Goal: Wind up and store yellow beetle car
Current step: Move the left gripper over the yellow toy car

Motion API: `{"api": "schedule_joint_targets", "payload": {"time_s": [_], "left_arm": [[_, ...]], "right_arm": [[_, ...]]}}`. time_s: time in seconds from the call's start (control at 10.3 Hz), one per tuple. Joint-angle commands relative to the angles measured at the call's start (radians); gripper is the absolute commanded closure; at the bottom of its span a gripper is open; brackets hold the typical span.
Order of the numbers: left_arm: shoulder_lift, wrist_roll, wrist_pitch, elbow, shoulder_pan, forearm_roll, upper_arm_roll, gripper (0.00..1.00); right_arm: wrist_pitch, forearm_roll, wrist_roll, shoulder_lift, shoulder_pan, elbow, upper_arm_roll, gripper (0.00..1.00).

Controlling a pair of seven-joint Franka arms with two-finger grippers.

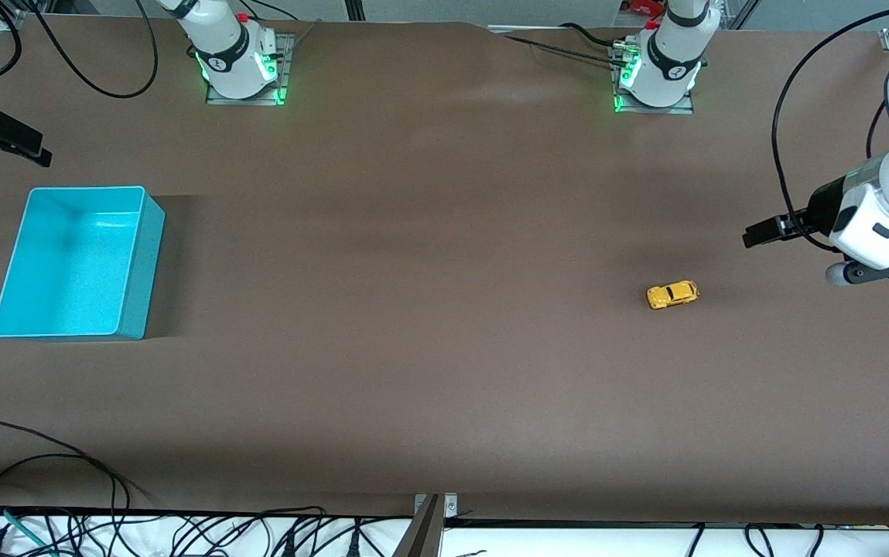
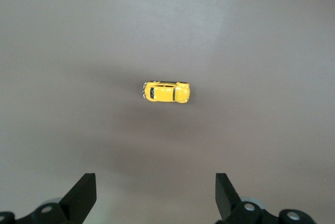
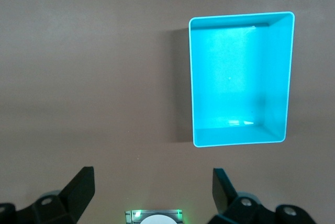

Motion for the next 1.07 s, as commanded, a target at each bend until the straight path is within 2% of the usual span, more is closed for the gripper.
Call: {"api": "schedule_joint_targets", "payload": {"time_s": [0.0,0.19,0.29,0.49,0.58,0.97], "left_arm": [[0.005,-0.217,0.037,-0.037,0.007,0.005,-0.002,0.00],[-0.004,-0.287,0.084,-0.088,-0.004,0.008,-0.002,0.00],[-0.015,-0.249,0.082,-0.086,-0.004,0.008,-0.003,0.00],[-0.033,0.006,0.067,-0.085,-0.002,0.008,-0.008,0.00],[-0.035,0.062,0.051,-0.082,-0.002,0.008,-0.008,0.00],[-0.041,0.095,0.042,-0.082,-0.004,0.014,-0.014,0.00]], "right_arm": [[-0.012,-0.003,0.016,-0.003,0.005,0.016,0.000,0.00],[-0.012,-0.003,0.016,-0.003,0.005,0.016,0.000,0.00],[-0.012,-0.003,0.016,-0.002,0.007,0.016,0.000,0.00],[-0.012,-0.003,0.016,-0.002,0.007,0.016,0.000,0.00],[-0.012,-0.003,0.018,-0.002,0.007,0.016,0.000,0.00],[-0.012,-0.001,0.018,-0.002,0.007,0.016,0.000,0.00]]}}
